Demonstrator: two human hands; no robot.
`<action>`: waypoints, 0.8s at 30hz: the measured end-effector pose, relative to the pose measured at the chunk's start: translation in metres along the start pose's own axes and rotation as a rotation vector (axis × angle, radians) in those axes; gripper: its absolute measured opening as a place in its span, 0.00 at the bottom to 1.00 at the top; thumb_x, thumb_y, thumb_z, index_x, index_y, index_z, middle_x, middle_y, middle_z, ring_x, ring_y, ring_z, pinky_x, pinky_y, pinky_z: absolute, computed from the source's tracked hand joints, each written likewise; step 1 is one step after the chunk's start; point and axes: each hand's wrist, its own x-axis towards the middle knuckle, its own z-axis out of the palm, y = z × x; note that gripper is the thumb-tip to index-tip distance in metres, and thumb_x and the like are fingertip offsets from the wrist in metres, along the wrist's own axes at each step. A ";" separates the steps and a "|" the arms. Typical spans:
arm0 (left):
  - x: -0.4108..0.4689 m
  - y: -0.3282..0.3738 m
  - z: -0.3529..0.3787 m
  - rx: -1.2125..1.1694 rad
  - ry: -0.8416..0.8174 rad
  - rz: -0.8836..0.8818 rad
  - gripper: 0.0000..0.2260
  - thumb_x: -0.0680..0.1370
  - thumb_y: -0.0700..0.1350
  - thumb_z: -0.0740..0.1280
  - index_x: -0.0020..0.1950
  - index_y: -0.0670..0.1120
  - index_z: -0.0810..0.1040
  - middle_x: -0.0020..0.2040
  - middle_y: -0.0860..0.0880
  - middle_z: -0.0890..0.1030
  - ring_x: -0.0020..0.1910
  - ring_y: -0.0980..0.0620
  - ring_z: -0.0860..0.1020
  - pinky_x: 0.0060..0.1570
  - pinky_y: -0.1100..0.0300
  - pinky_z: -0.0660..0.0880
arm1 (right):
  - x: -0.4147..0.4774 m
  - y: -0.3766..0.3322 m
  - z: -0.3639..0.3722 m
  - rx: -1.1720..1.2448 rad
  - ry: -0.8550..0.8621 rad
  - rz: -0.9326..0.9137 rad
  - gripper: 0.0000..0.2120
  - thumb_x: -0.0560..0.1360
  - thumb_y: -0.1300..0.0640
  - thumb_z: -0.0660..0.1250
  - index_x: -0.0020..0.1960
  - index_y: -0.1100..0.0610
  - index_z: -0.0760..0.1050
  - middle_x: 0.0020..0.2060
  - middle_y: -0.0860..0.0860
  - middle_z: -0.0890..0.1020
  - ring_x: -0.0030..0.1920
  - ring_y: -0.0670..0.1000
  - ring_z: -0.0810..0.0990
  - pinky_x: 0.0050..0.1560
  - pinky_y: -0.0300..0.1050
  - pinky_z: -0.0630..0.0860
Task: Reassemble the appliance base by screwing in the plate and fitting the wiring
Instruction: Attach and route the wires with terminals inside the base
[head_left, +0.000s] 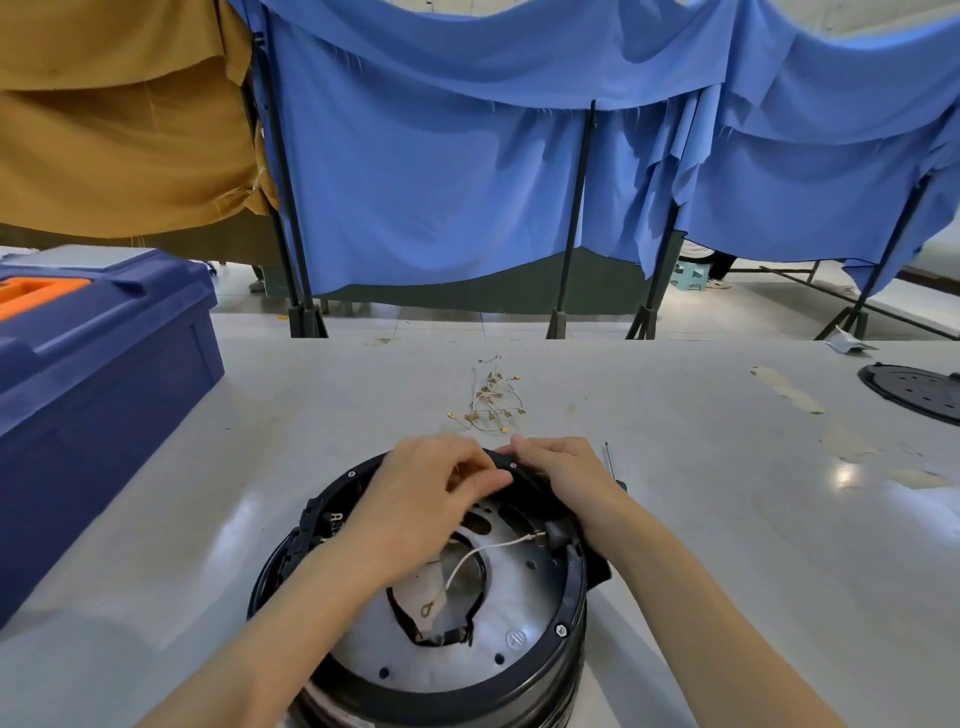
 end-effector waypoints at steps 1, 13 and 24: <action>0.004 -0.005 -0.004 0.135 0.038 0.015 0.07 0.77 0.53 0.68 0.51 0.54 0.82 0.46 0.57 0.80 0.47 0.58 0.78 0.55 0.55 0.72 | 0.001 0.000 -0.002 0.022 -0.016 0.030 0.15 0.81 0.53 0.64 0.42 0.56 0.86 0.43 0.59 0.86 0.43 0.53 0.84 0.51 0.50 0.79; 0.016 -0.042 -0.003 0.392 -0.071 -0.117 0.17 0.84 0.49 0.54 0.73 0.61 0.67 0.56 0.51 0.76 0.57 0.47 0.74 0.53 0.55 0.71 | 0.036 0.010 -0.029 -0.703 0.305 -0.067 0.14 0.72 0.55 0.74 0.52 0.63 0.81 0.47 0.56 0.84 0.49 0.53 0.80 0.47 0.42 0.73; 0.018 -0.046 -0.003 0.425 -0.072 -0.116 0.17 0.84 0.49 0.53 0.72 0.61 0.68 0.56 0.50 0.76 0.56 0.46 0.74 0.51 0.55 0.69 | 0.056 0.017 -0.012 -1.241 0.234 0.010 0.07 0.77 0.66 0.59 0.41 0.63 0.73 0.47 0.63 0.76 0.51 0.63 0.75 0.43 0.44 0.64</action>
